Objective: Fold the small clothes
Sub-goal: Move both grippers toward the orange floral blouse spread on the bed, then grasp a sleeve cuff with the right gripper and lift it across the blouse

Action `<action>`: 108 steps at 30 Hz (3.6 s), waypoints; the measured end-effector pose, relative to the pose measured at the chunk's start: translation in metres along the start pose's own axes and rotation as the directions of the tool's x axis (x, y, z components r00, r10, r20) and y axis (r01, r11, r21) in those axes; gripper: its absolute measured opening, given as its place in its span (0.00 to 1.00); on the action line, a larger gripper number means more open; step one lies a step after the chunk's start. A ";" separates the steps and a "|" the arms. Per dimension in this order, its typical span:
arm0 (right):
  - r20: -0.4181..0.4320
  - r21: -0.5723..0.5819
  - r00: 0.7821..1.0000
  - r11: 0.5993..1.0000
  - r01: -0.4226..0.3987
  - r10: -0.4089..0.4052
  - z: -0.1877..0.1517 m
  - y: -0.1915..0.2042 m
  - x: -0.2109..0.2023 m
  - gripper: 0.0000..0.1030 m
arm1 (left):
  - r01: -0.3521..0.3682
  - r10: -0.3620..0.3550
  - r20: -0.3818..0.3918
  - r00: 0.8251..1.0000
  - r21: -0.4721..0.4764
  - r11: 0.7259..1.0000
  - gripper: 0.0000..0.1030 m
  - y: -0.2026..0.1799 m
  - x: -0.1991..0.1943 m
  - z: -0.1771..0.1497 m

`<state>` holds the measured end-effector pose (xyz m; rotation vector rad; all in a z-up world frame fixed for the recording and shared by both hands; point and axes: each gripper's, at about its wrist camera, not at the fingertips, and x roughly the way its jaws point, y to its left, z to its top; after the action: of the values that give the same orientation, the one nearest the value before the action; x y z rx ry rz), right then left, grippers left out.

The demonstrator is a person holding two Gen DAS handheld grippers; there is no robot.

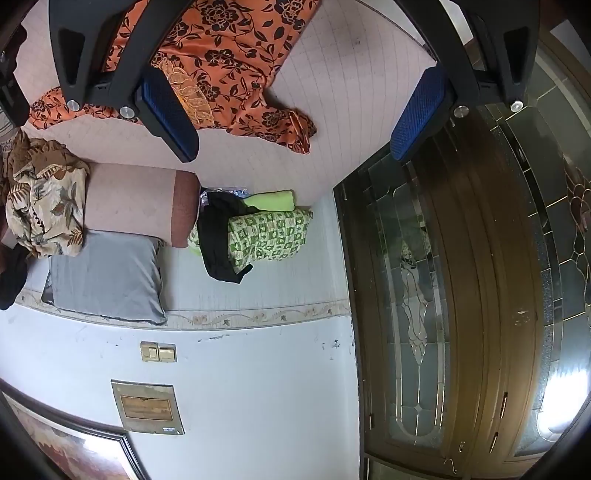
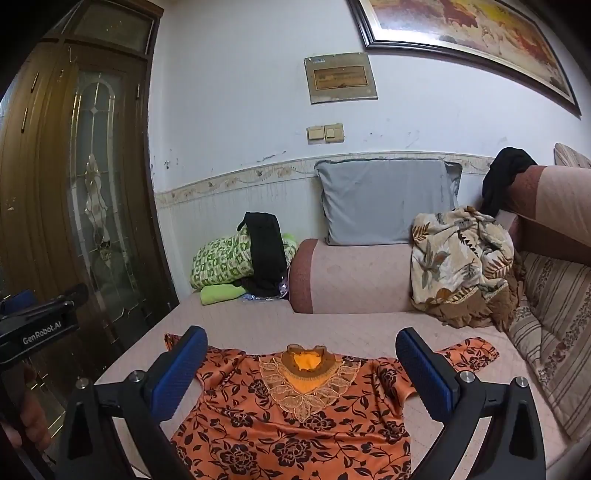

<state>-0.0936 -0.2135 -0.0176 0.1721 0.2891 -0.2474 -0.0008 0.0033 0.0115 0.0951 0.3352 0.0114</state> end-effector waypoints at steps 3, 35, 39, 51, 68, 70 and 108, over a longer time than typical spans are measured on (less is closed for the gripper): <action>0.002 0.001 1.000 1.000 0.001 -0.001 0.002 -0.003 -0.001 1.00 | 0.000 0.000 -0.002 1.000 0.000 1.000 1.00 0.000 0.001 0.000; -0.041 0.004 0.999 0.999 0.035 -0.035 -0.002 0.000 0.019 1.00 | -0.009 0.009 -0.046 0.999 0.001 1.000 1.00 -0.004 0.019 -0.010; -0.043 -0.013 0.997 0.998 0.063 -0.063 -0.007 -0.001 0.026 1.00 | -0.003 0.004 -0.060 0.998 0.011 1.000 1.00 -0.007 0.022 -0.015; -0.096 -0.002 0.988 0.992 0.124 -0.124 -0.013 -0.016 0.039 1.00 | 0.035 -0.024 -0.147 0.989 0.079 0.996 1.00 -0.038 0.043 -0.039; -0.185 -0.033 0.970 0.988 0.153 -0.157 -0.038 -0.043 0.094 1.00 | 0.085 -0.054 -0.236 0.970 0.120 0.989 1.00 -0.076 0.111 -0.070; -0.235 0.001 0.964 0.992 0.130 -0.126 -0.052 -0.062 0.119 1.00 | 0.108 -0.071 -0.300 0.951 0.109 0.988 1.00 -0.086 0.146 -0.086; -0.188 0.692 0.982 0.704 0.159 -0.037 -0.087 -0.393 0.278 0.05 | 0.063 -0.061 -0.477 0.877 -0.012 0.998 1.00 -0.140 0.371 -0.152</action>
<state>0.0374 -0.6313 -0.2356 0.9552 0.3543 -0.4482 0.2988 -0.1121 -0.2666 0.0840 0.8352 -0.0301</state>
